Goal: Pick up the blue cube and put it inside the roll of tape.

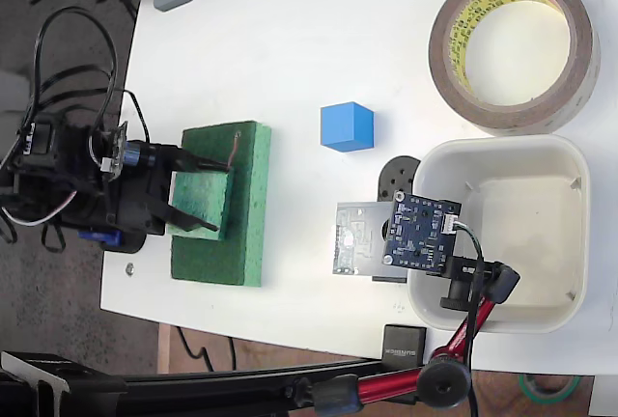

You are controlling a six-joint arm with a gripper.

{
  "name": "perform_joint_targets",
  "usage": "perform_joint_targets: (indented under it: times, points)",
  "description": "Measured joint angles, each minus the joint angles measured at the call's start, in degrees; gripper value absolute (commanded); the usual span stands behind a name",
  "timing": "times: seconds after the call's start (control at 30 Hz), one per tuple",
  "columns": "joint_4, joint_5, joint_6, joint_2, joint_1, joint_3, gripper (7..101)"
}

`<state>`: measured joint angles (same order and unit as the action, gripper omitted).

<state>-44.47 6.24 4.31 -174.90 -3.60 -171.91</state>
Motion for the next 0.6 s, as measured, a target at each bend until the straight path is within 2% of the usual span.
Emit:
perform_joint_targets:
  times: [0.6]
  points:
    - [0.1,0.9,1.1,0.0,0.8,0.3,100.0]
